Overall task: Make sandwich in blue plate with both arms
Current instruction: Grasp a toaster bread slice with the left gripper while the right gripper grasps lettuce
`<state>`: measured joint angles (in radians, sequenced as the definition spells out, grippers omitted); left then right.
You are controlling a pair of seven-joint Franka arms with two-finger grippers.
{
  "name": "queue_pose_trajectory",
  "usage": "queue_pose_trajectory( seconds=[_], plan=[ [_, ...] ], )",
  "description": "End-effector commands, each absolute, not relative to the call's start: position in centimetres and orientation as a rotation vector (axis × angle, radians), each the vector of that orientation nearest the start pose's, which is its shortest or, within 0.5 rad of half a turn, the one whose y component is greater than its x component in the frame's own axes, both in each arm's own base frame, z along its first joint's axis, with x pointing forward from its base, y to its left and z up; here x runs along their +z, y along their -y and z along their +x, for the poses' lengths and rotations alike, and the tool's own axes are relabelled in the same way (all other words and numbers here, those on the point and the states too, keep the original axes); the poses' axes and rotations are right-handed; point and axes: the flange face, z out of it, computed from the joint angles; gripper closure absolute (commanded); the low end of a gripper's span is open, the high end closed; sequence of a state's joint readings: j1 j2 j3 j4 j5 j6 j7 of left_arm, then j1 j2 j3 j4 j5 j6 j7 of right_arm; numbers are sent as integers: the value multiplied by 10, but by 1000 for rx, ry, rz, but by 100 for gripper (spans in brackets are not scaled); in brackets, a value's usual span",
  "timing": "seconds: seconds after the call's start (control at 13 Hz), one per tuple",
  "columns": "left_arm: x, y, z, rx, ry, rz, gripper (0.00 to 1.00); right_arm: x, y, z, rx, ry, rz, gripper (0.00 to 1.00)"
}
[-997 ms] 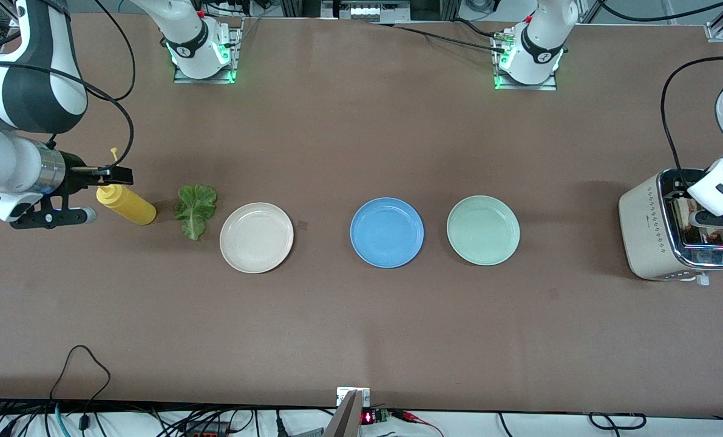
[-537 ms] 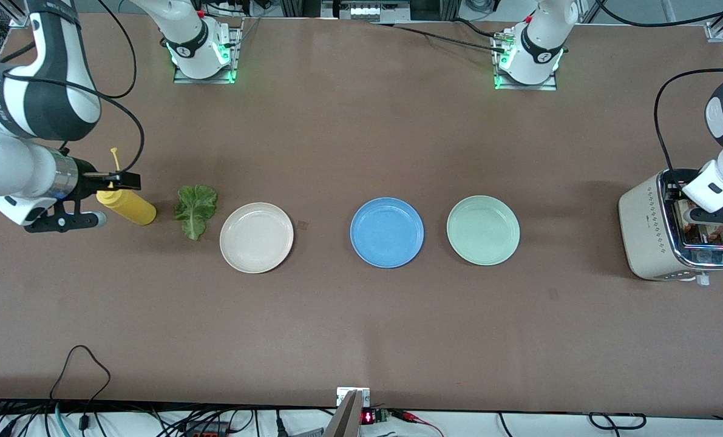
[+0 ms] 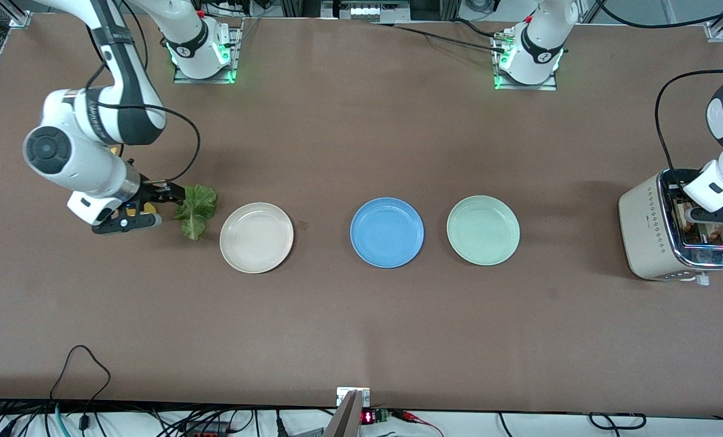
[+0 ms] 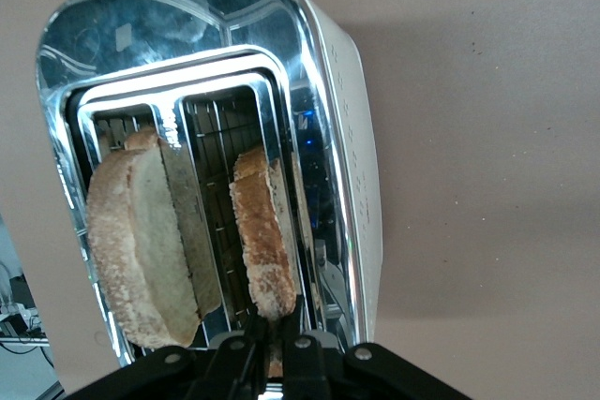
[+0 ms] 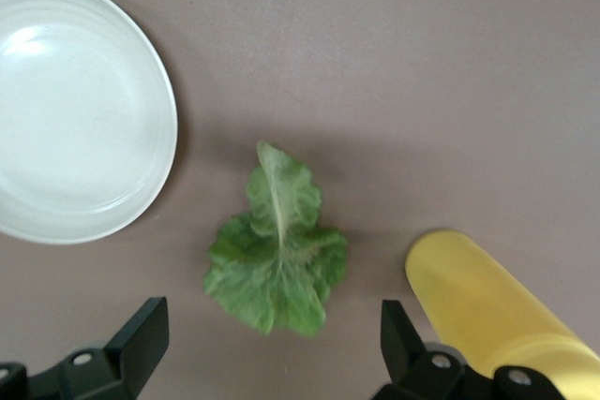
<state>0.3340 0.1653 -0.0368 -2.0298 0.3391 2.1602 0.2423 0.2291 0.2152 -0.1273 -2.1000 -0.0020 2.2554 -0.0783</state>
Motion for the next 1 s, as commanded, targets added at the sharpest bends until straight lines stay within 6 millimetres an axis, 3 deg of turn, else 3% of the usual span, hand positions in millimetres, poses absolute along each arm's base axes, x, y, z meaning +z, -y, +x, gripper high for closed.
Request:
queue_pose_trajectory(
  seconds=[0.0,0.15,0.31,0.46,0.61,0.84,0.92],
  plan=[
    [398,-177,562,153,-276,-2844,99,280,-57,537,-22,295,-3156,0],
    [426,-145,576,206,-306,-2834,99,265,-56,537,-16,297,-3160,0],
    [466,-111,589,230,-345,-2825,99,248,-55,538,-19,299,-3164,0],
    [490,-75,591,284,-405,-2831,99,232,-54,539,-7,307,-3167,0],
    [514,-25,588,339,-493,-2841,99,216,-53,542,-44,313,-3172,0],
    [515,35,585,365,-573,-2950,99,202,-55,547,-71,320,-3175,0],
    [497,55,588,405,-543,-3010,99,199,-55,549,-86,321,-3176,0]
  ],
)
